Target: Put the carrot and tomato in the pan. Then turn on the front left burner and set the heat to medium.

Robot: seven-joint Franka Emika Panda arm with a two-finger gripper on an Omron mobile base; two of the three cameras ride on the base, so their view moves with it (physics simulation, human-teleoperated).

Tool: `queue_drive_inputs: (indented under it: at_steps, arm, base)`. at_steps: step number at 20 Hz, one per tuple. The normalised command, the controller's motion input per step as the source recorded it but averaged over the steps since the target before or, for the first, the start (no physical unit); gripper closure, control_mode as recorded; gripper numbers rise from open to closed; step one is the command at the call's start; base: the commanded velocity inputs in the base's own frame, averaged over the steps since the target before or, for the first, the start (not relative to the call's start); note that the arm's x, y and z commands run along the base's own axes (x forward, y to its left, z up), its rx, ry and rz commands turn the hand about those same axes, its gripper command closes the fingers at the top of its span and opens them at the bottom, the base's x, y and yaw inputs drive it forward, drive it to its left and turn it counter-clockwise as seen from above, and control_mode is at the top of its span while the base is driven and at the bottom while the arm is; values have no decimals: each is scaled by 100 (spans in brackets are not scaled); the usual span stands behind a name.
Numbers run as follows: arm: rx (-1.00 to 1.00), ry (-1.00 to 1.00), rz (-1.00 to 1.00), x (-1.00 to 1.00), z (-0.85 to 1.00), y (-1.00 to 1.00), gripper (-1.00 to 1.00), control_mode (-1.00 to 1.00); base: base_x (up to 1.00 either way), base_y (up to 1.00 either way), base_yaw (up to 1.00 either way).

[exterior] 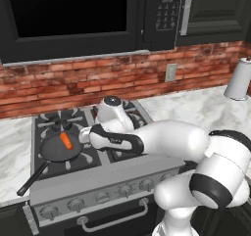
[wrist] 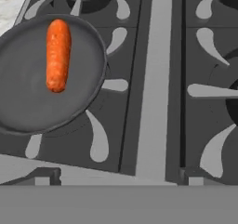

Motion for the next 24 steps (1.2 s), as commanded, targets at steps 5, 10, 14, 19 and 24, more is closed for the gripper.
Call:
queue_drive_inputs:
  at_steps: [5,10,14,19,24]
  arm:
    - [0,4,-6,-49,10,-77,-100,-100]
    - [0,6,-13,-52,8,-85,-100,-100]
    - [0,9,-20,-35,3,-84,-100,-100]
    - [0,18,-25,-12,18,-85,-100,-100]
    - [0,29,-27,-6,23,-90,-100,-100]
  base:
    - [0,0,0]
    - [0,0,0]
    - [0,0,0]
    - [0,0,0]
    - [0,0,0]
